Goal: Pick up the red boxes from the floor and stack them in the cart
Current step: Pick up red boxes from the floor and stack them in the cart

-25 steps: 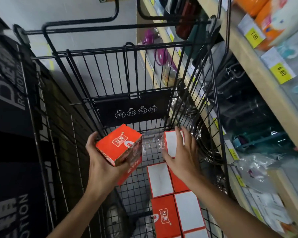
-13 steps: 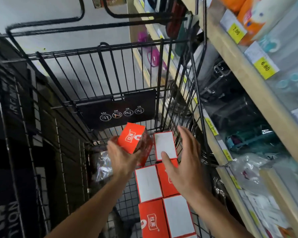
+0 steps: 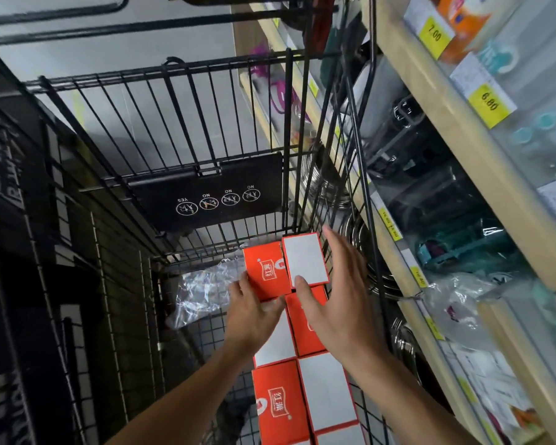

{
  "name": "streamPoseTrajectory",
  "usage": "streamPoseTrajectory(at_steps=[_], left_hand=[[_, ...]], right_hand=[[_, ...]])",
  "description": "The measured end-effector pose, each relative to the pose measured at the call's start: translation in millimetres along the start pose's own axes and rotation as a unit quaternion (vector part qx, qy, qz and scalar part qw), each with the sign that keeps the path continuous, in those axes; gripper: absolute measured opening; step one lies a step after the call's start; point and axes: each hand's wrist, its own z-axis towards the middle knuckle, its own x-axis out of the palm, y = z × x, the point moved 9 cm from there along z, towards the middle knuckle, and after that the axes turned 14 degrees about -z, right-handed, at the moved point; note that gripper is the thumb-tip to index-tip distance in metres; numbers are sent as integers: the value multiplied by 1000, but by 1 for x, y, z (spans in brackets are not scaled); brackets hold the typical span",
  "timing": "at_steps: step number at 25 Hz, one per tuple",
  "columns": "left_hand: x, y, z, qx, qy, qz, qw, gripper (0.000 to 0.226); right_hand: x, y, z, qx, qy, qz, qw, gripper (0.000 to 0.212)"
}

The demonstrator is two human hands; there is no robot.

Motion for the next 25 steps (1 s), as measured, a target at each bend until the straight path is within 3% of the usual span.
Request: streamPoseTrajectory(at_steps=[5,11,18,25], left_hand=[[-53,-43,-2,25,24,125,992,90],[-169,-226,-70,209,49,113,970,94],[-274,-410,-197,395,31,227,890,93],[-323,-483,-292,501,39,213,838,90]], right_hand=[[-13,25,9,-13,39,11,999,76],[-104,99,16,-98,57,-21,993,77],[-266,196,10,-189,-32,-88,978,76],[-377,261,-47,-188,-129,-150,962,76]])
